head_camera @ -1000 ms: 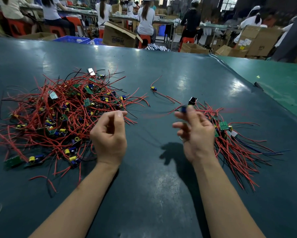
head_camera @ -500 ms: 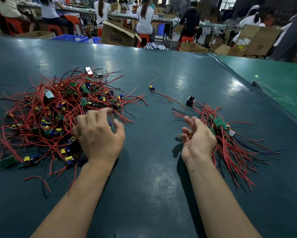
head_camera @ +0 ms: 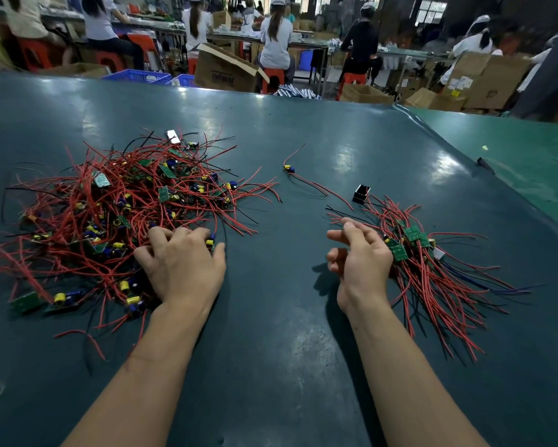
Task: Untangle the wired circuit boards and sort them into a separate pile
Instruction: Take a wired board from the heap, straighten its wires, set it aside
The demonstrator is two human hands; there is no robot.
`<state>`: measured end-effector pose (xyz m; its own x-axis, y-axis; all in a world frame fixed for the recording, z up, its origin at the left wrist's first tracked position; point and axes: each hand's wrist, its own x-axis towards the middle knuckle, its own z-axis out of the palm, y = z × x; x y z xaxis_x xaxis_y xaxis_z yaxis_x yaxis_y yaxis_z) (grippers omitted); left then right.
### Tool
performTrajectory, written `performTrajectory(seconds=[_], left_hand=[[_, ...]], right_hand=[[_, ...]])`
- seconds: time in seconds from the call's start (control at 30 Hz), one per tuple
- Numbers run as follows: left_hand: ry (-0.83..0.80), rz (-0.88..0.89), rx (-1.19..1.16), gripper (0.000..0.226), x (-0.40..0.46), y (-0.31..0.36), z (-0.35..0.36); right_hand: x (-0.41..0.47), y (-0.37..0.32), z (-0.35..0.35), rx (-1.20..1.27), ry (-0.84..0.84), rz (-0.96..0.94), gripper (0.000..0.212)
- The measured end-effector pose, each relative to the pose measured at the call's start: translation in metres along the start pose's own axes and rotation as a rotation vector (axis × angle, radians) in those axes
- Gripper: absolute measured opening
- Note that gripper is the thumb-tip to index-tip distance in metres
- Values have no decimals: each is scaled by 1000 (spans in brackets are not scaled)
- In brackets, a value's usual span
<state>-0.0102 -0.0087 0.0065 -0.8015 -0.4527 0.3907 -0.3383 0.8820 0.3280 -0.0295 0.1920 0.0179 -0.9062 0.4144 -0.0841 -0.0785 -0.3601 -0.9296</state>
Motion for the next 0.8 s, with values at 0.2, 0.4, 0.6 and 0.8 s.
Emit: performTrajectory(seconds=[0.2, 0.4, 0.6, 0.8], left_hand=[[367, 180, -223, 13, -4, 6, -7], [479, 747, -526, 25, -16, 23, -9], [352, 967, -614, 17, -24, 34, -5], [124, 758, -812, 30, -31, 38, -1]], right_hand=[[-8, -2, 3, -97, -201, 43, 9], [-19, -1, 10, -154, -627, 179, 32], [-17, 1, 8, 73, -662, 104, 19], [-11, 0, 7, 128, -518, 66, 25]])
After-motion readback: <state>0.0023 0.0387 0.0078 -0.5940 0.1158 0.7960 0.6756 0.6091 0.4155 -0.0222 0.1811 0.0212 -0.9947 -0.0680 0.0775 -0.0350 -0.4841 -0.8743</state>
